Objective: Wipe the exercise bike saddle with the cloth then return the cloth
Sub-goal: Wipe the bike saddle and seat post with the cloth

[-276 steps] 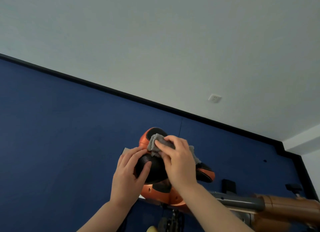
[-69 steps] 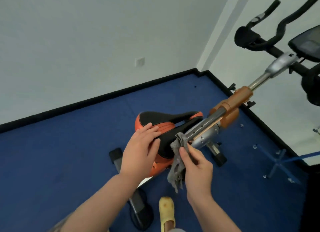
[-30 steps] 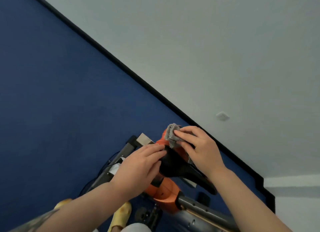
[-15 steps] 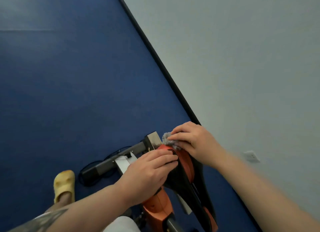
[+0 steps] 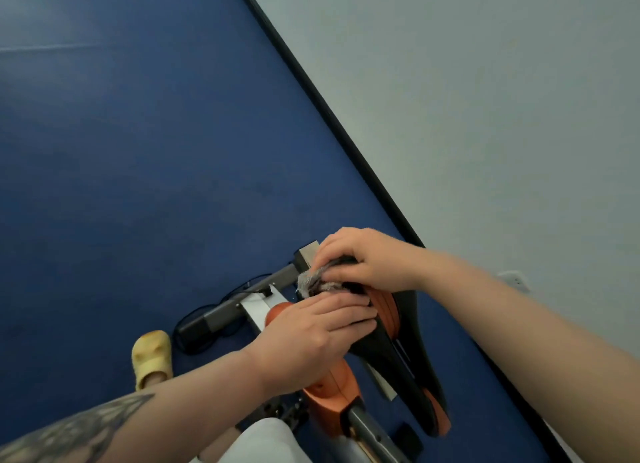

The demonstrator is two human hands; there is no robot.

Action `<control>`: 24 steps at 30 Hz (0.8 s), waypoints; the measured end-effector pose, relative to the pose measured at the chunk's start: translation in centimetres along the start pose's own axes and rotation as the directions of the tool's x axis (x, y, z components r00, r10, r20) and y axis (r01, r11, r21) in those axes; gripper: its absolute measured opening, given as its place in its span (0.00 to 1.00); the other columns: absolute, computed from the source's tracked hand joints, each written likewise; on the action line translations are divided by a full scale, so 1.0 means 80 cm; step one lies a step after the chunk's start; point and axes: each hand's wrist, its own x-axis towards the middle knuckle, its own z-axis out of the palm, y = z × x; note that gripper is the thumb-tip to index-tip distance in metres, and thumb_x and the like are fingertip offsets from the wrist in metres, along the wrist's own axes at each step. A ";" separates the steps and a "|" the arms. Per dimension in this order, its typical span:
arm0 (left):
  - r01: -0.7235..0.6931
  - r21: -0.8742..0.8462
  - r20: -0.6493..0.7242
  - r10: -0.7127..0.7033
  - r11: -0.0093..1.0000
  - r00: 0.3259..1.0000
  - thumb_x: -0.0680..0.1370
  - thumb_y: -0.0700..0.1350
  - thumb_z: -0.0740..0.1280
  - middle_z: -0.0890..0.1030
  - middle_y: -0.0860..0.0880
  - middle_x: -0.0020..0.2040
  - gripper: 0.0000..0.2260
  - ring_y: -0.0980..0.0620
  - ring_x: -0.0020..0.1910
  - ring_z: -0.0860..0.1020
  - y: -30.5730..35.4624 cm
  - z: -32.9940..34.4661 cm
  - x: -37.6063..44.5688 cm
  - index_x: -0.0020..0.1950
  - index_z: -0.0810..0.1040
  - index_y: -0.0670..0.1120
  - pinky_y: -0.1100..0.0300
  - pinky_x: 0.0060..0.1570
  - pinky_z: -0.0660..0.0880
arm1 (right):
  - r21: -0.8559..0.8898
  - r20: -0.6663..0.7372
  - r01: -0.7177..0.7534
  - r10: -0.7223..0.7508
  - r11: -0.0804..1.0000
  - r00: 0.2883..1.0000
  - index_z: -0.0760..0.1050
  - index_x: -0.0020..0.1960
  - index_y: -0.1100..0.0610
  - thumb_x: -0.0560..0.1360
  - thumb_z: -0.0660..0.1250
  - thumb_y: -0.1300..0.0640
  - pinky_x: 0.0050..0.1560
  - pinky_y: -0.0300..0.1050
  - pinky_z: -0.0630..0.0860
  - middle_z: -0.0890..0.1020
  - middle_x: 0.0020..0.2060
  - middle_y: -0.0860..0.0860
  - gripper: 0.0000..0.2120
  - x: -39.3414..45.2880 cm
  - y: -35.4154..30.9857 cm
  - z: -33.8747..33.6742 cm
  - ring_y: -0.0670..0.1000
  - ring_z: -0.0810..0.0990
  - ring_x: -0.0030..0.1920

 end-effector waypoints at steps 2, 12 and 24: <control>-0.016 -0.013 -0.001 0.016 1.000 1.000 0.77 0.40 0.67 0.79 0.51 0.63 0.14 0.53 0.67 0.71 -0.002 -0.001 0.000 0.62 0.78 0.46 0.56 0.67 0.69 | 0.011 0.009 -0.098 0.097 0.995 0.995 0.81 0.54 0.48 0.76 0.67 0.52 0.61 0.47 0.72 0.82 0.51 0.43 0.08 0.003 0.009 -0.014 0.42 0.76 0.54; -0.055 -0.019 0.067 0.056 0.998 0.996 0.76 0.41 0.67 0.77 0.53 0.65 0.16 0.55 0.68 0.70 -0.007 -0.014 0.003 0.64 0.77 0.49 0.58 0.67 0.69 | 0.141 0.026 -0.183 0.182 0.973 0.983 0.81 0.52 0.44 0.75 0.68 0.52 0.60 0.45 0.74 0.81 0.50 0.40 0.08 -0.008 0.019 -0.018 0.39 0.77 0.53; 0.080 -0.126 0.055 -0.073 0.989 0.996 0.78 0.47 0.64 0.78 0.55 0.62 0.11 0.56 0.65 0.72 -0.022 -0.023 0.025 0.59 0.79 0.50 0.58 0.65 0.69 | 0.647 -0.311 -0.189 0.481 0.739 0.820 0.83 0.51 0.52 0.75 0.69 0.61 0.57 0.36 0.74 0.83 0.51 0.50 0.08 -0.065 0.062 0.008 0.44 0.81 0.52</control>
